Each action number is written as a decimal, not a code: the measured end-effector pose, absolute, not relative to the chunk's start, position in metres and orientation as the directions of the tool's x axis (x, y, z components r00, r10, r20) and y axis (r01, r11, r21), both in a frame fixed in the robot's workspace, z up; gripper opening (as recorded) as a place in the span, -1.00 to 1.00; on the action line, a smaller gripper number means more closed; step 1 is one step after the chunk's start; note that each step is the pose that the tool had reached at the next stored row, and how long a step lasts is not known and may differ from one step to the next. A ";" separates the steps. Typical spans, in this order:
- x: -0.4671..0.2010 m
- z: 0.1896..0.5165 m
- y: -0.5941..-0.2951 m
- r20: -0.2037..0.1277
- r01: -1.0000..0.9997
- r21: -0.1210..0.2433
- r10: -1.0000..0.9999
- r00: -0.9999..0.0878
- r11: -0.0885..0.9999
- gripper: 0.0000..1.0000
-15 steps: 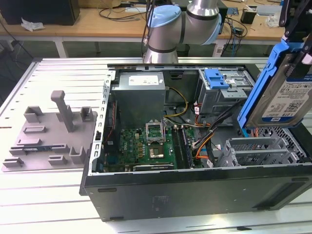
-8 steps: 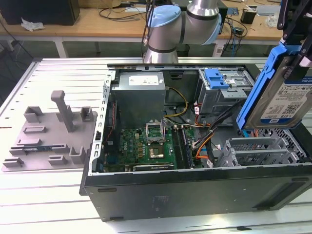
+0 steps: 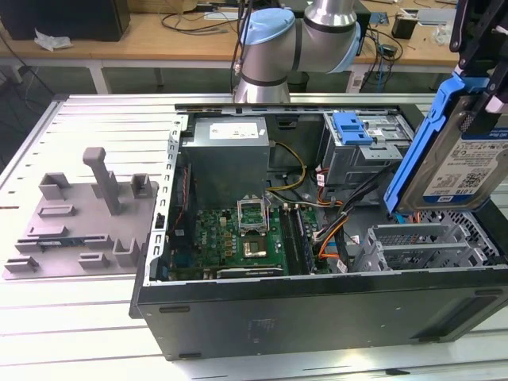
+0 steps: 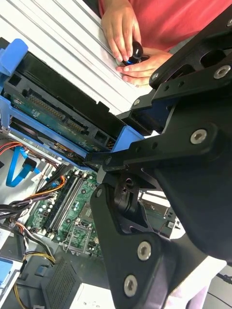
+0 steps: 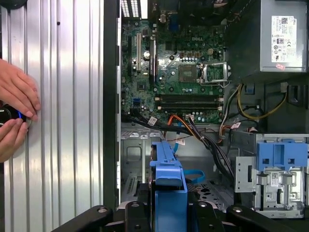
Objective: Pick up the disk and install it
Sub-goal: 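Insert the disk into the insertion slot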
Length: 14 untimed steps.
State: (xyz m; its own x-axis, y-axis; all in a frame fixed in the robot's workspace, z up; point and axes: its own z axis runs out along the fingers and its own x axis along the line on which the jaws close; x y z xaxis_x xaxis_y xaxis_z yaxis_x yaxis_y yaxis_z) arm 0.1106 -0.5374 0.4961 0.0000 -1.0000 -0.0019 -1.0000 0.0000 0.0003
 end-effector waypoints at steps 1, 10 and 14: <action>0.111 0.495 -0.538 -0.002 -1.000 0.000 -1.000 0.000 0.000 -0.26; 0.111 0.490 -0.538 -0.002 -1.000 0.000 -1.000 0.000 0.000 -0.26; 0.111 0.488 -0.539 -0.002 -1.000 0.000 -1.000 0.000 0.000 -0.26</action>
State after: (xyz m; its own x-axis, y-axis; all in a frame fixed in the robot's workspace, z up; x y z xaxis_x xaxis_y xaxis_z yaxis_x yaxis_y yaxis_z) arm 0.1106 -0.5387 0.4882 0.0000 -1.0000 -0.0020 -1.0000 0.0000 0.0003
